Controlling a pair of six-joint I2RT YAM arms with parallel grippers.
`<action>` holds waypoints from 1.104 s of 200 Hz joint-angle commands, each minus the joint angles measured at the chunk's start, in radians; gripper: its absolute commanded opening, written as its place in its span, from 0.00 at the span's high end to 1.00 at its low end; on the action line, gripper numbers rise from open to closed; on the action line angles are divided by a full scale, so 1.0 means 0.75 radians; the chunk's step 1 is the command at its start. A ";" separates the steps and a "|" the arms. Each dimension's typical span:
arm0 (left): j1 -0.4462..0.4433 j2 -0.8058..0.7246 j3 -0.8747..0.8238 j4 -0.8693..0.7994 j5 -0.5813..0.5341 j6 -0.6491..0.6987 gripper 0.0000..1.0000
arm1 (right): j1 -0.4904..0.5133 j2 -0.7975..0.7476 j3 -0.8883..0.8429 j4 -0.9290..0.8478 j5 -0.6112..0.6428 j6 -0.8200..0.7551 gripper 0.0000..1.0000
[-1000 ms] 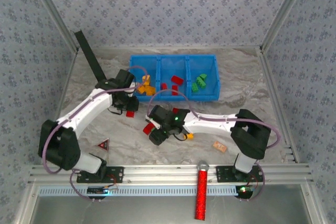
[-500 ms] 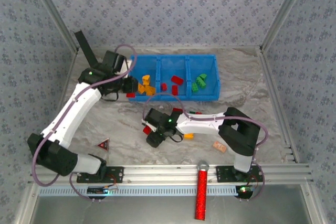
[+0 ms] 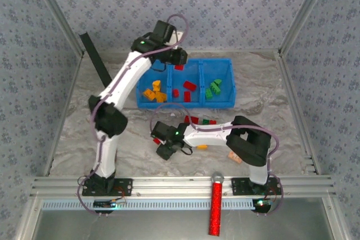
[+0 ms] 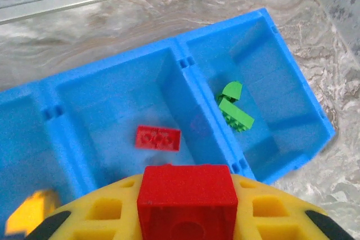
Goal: Sort the legos into containers by color
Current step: Place the lego in the container.
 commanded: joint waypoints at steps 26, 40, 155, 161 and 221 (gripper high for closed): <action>0.018 0.459 0.610 -0.271 0.079 0.029 0.76 | 0.051 0.076 0.090 -0.123 0.116 0.000 0.28; 0.029 0.450 0.512 -0.192 0.108 0.017 0.75 | 0.055 0.086 0.096 -0.125 0.124 -0.002 0.28; -0.007 0.619 0.373 -0.085 0.152 -0.081 0.71 | 0.065 0.099 0.068 -0.152 0.132 0.000 0.27; -0.013 0.627 0.371 -0.085 0.152 -0.087 0.71 | 0.066 0.097 0.068 -0.155 0.132 0.000 0.27; -0.028 0.669 0.359 -0.075 0.121 -0.127 0.69 | 0.066 0.070 0.054 -0.148 0.120 0.003 0.27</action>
